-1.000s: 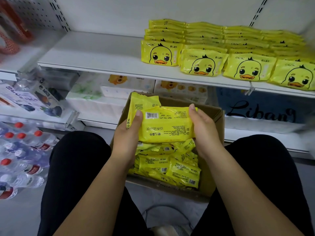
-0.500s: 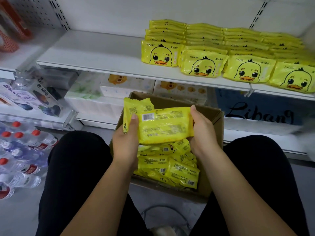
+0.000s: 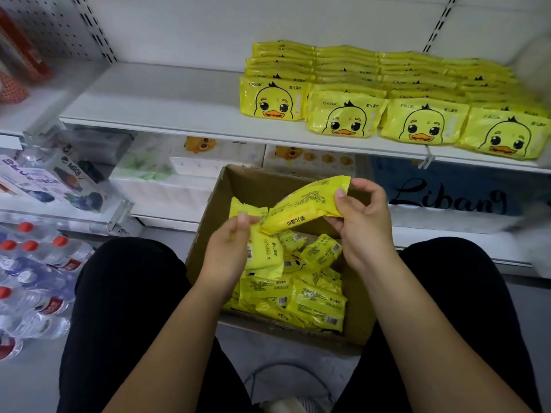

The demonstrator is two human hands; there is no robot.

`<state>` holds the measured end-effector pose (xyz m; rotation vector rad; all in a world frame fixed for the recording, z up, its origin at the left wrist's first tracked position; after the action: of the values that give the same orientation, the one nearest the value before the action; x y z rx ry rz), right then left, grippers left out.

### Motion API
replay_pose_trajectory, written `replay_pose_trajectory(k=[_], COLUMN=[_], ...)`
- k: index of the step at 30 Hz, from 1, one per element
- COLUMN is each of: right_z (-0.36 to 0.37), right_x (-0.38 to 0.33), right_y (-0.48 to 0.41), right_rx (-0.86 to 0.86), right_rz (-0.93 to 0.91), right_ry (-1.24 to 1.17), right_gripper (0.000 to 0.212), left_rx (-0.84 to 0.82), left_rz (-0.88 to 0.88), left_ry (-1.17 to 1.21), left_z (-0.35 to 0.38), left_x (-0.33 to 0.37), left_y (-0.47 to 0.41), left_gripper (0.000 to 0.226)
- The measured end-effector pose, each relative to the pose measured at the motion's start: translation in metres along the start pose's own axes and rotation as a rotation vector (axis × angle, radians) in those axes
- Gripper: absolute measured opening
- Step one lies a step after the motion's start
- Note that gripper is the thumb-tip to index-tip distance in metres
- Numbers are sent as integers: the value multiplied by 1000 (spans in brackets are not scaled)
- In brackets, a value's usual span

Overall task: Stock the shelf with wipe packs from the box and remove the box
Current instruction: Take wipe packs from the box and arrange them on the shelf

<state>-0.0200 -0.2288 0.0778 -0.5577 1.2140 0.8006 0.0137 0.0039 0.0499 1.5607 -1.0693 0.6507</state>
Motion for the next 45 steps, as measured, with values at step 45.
replay_pose_trajectory(k=[45], right_z=[19], right_x=[-21], right_y=[-25], right_rx=[-168], right_rz=[-312], right_ry=[521], right_gripper=[27], left_rx=[-61], left_rz=[533], left_ry=[-520], left_z=[-43], left_x=[70], left_y=[4], left_gripper=[19])
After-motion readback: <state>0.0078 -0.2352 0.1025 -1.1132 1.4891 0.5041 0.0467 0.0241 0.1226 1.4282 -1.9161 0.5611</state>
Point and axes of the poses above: each hand's wrist, its own y-axis away from the middle knuckle, its own z-axis out of the palm, x = y × z, the point moved 6 cm from there along -y, towards the middle knuckle, and after that the axes turned 14 degrees about -z, right-handed, at the moved point
